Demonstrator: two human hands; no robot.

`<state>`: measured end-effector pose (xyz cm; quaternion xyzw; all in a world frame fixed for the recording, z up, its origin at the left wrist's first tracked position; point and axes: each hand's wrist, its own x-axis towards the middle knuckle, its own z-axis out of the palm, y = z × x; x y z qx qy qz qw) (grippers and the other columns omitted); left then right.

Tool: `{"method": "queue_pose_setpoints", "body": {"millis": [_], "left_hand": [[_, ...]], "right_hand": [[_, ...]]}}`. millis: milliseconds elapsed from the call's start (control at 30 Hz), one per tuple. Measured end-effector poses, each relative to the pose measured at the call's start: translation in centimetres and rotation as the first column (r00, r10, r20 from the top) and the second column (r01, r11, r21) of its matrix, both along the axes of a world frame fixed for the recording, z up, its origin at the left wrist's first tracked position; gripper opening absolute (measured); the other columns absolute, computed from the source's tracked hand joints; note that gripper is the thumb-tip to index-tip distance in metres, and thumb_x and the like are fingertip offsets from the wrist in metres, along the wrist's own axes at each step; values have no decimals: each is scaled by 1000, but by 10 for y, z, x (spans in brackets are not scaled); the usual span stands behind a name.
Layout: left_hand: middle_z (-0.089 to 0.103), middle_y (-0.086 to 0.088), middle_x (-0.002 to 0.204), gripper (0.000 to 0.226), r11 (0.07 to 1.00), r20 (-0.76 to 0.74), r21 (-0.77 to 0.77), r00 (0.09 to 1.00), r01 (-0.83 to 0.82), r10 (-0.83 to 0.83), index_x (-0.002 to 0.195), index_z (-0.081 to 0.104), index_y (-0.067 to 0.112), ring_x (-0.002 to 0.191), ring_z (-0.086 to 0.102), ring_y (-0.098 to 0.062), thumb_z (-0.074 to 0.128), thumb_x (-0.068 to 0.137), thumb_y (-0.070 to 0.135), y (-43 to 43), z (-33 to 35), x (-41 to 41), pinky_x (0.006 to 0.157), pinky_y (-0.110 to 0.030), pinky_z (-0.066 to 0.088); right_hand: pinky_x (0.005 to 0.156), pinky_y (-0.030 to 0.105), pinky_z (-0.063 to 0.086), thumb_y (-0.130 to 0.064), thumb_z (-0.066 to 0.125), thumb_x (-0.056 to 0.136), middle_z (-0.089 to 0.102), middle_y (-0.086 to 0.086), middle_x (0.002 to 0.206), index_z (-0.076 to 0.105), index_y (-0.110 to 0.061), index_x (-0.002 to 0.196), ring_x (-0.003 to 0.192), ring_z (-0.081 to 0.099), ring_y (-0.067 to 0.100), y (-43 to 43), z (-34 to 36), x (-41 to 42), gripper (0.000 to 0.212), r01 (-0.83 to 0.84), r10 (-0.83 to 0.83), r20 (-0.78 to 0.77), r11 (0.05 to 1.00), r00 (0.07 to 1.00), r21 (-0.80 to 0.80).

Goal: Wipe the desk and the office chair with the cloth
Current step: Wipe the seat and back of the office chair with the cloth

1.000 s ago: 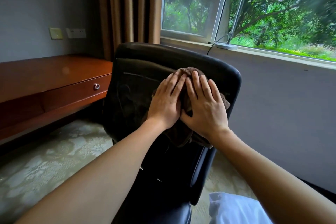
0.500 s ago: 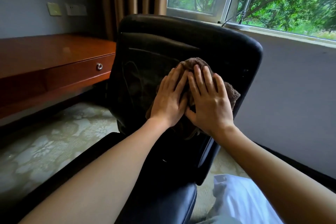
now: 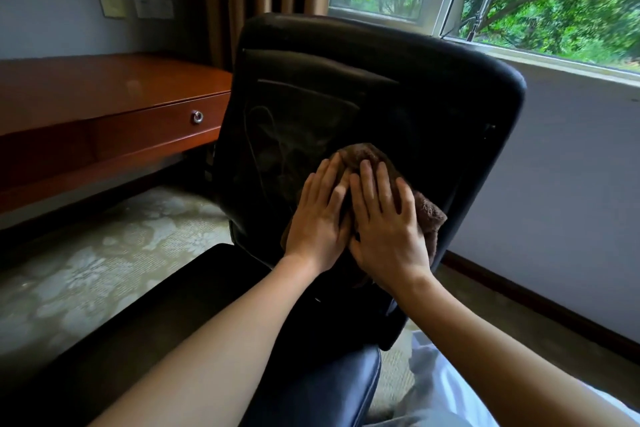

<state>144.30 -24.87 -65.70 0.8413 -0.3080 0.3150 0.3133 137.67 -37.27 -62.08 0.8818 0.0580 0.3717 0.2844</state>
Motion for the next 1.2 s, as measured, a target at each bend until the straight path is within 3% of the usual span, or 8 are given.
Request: {"method": "queue_pose_setpoints", "body": {"millis": [367, 633, 700, 767, 867, 967, 1067, 1200], "left_hand": [[17, -15, 165, 54, 1000, -21, -18, 1000, 6, -7, 150, 28, 11, 155, 9, -29, 41, 101, 27, 10, -42, -10, 124, -48, 18], [19, -11, 155, 48, 998, -35, -35, 998, -61, 59, 139, 34, 6, 147, 20, -30, 55, 99, 21, 13, -64, -15, 115, -52, 37], [25, -15, 149, 45, 996, -2, -11, 997, -83, 83, 133, 38, 2, 141, 26, -33, 49, 96, 25, 14, -67, -19, 111, -53, 43], [33, -18, 144, 48, 995, 12, 2, 995, -102, 102, 130, 45, -3, 133, 33, -33, 58, 92, 23, 16, -69, -22, 109, -52, 45], [43, -21, 145, 50, 993, -108, 13, 987, -116, 117, 125, 55, -1, 132, 38, -34, 71, 87, 27, 24, -76, -23, 112, -44, 38], [47, -19, 141, 46, 991, -151, 49, 980, -124, 130, 119, 58, 3, 131, 42, -34, 64, 86, 34, 30, -81, -25, 112, -38, 33], [51, -19, 136, 42, 991, -172, 44, 976, -126, 132, 112, 59, 3, 124, 45, -33, 69, 84, 31, 33, -86, -29, 104, -40, 41], [45, -12, 130, 46, 989, -292, 77, 945, -129, 146, 110, 54, 6, 115, 46, -30, 79, 79, 27, 42, -85, -31, 79, -44, 55]], "right_hand": [[120, 53, 22, -46, 38, 94, 14, 26, 164, 20, 2, 156, 151, 20, 41, 7, -37, -7, 81, -8, 8, 0, 998, 1000, -66], [120, 55, 15, -44, 45, 90, 16, 29, 162, 18, 6, 156, 148, 24, 44, 16, -66, -12, 86, -28, 23, -42, 991, 999, -133], [120, 58, 9, -43, 40, 93, 11, 30, 162, 11, 9, 155, 149, 20, 45, 16, -73, -12, 86, -22, 12, -59, 985, 998, -172], [120, 60, 4, -40, 32, 95, 5, 32, 162, 7, 10, 155, 149, 12, 48, 16, -79, -12, 82, -13, -4, -73, 974, 997, -227], [121, 61, 1, -31, 24, 98, 0, 36, 161, 7, 11, 154, 148, 1, 53, 20, -88, -15, 72, 16, -40, -83, 963, 996, -268], [121, 61, 4, -26, 22, 101, -2, 38, 160, 8, 12, 154, 147, 4, 54, 22, -97, -15, 67, 12, -35, -74, 956, 997, -294], [122, 57, 14, -25, 21, 102, 2, 37, 160, 10, 12, 154, 149, 14, 50, 23, -106, -19, 65, -6, -23, -81, 941, 996, -339], [121, 54, 20, -24, 21, 103, 6, 36, 160, 13, 14, 152, 148, 20, 48, 23, -116, -17, 63, -32, -6, -94, 915, 996, -401]]}}
